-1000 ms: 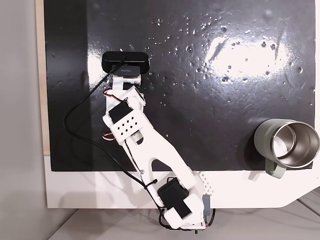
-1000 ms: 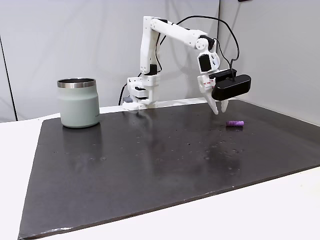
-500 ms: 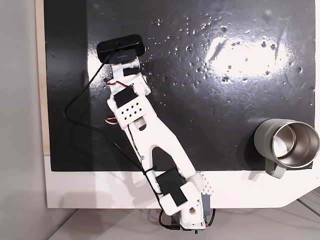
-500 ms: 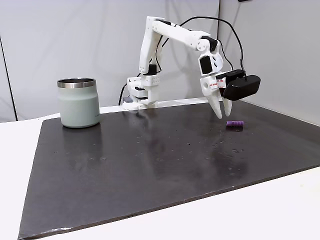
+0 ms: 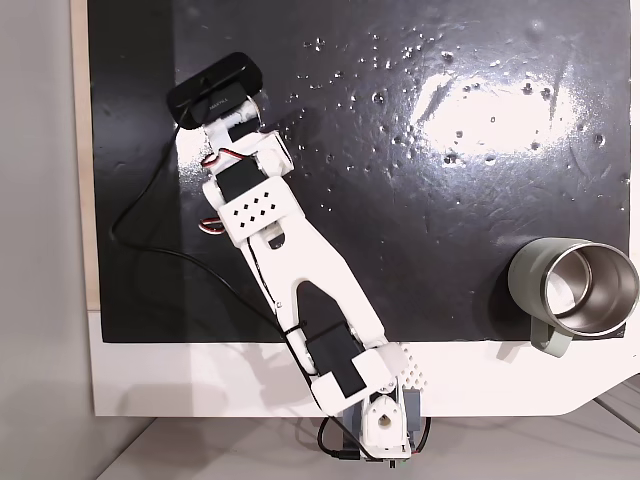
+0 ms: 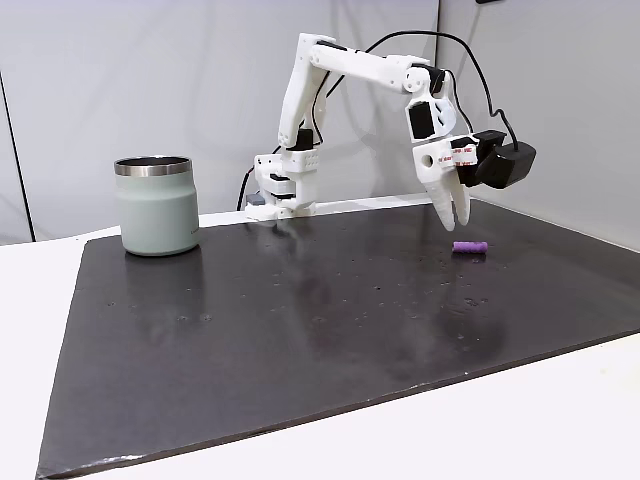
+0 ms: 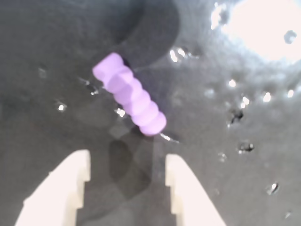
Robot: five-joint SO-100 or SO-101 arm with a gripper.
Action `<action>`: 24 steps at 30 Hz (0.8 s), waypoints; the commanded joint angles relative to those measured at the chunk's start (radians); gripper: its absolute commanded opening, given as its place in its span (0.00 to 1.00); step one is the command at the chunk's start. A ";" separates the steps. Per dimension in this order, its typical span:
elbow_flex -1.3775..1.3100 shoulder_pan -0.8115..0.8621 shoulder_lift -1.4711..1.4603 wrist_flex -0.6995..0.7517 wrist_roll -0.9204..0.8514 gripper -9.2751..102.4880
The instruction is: Grasp a pengrip and put it in the cup.
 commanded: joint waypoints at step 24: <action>-0.331 0.052 -0.244 0.049 -0.290 0.28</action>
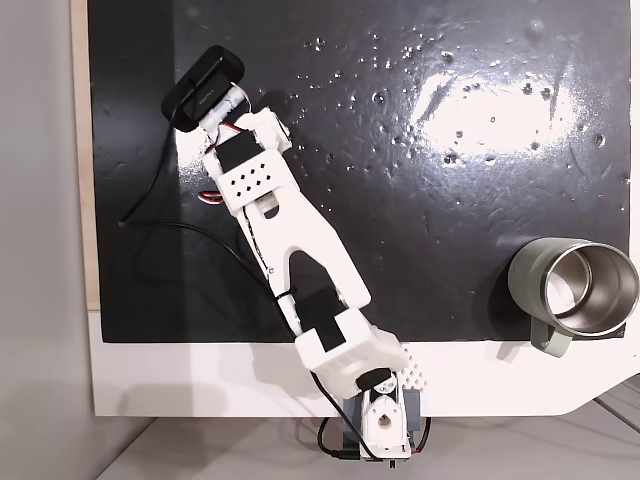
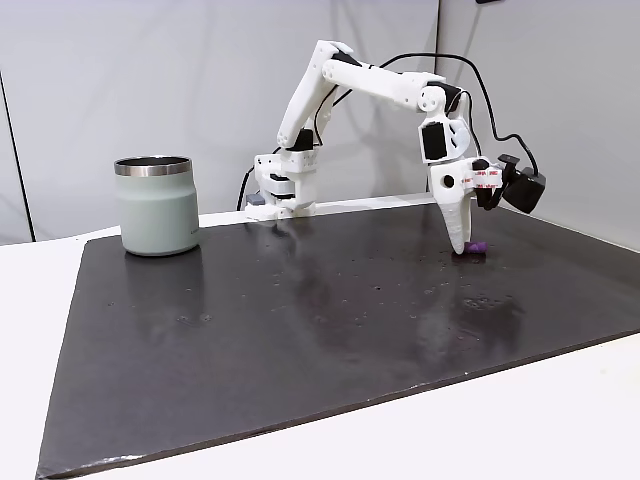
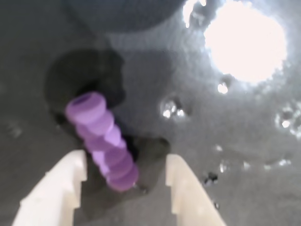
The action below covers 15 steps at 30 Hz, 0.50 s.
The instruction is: Grasp a pengrip and put it in the cup.
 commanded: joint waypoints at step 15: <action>-0.109 -0.003 -0.066 0.009 -0.003 0.08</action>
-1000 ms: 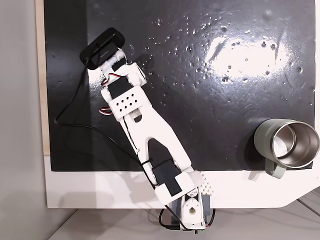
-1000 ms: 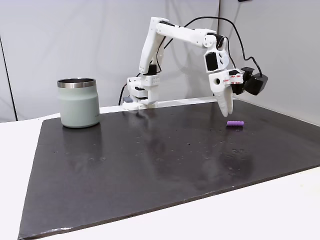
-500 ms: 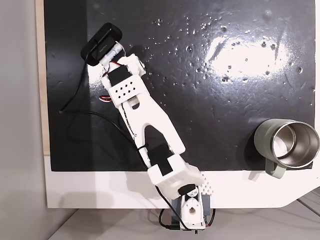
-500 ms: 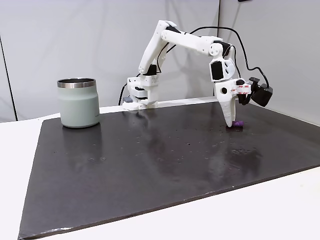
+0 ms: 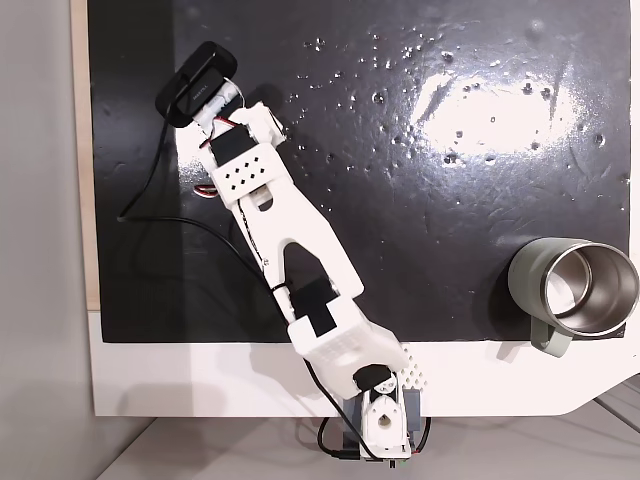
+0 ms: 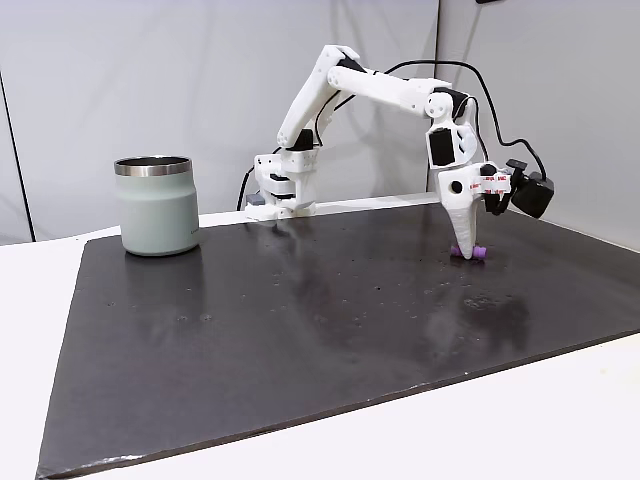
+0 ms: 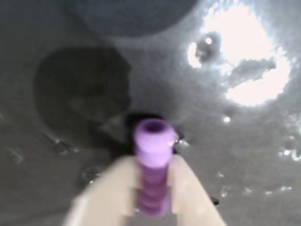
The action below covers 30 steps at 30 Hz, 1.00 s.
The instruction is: Grasp a pengrip and put it in the cup.
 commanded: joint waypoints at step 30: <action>-0.097 0.572 0.456 0.523 0.439 0.08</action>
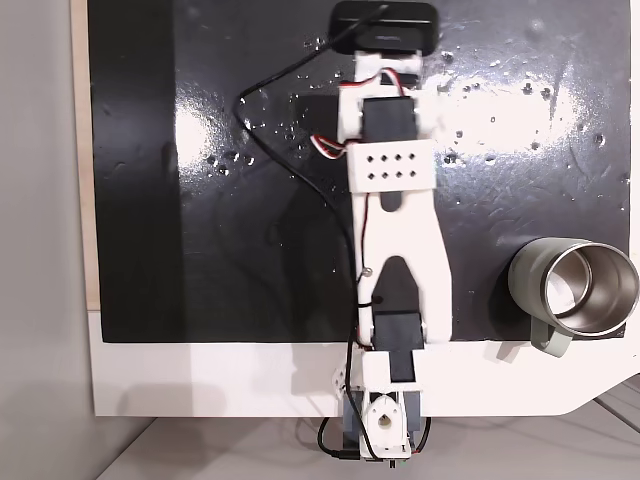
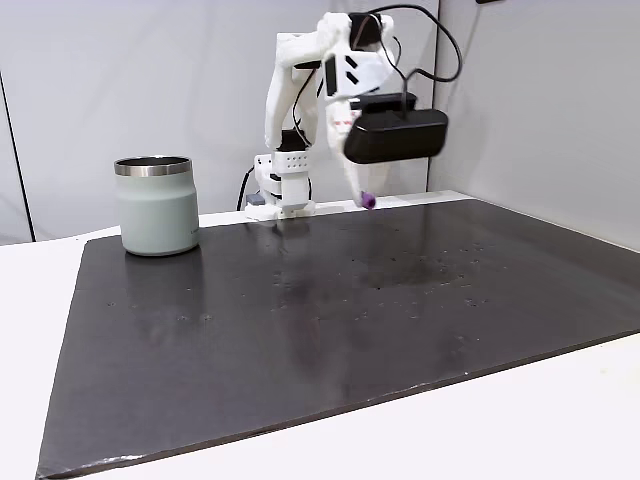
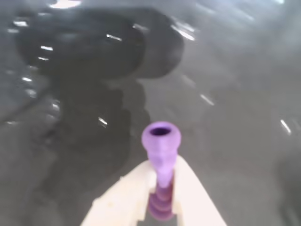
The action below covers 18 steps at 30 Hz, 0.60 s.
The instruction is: Grasp a pengrip and put it in the cup.
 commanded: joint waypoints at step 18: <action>-0.089 0.772 0.411 0.242 -0.046 0.08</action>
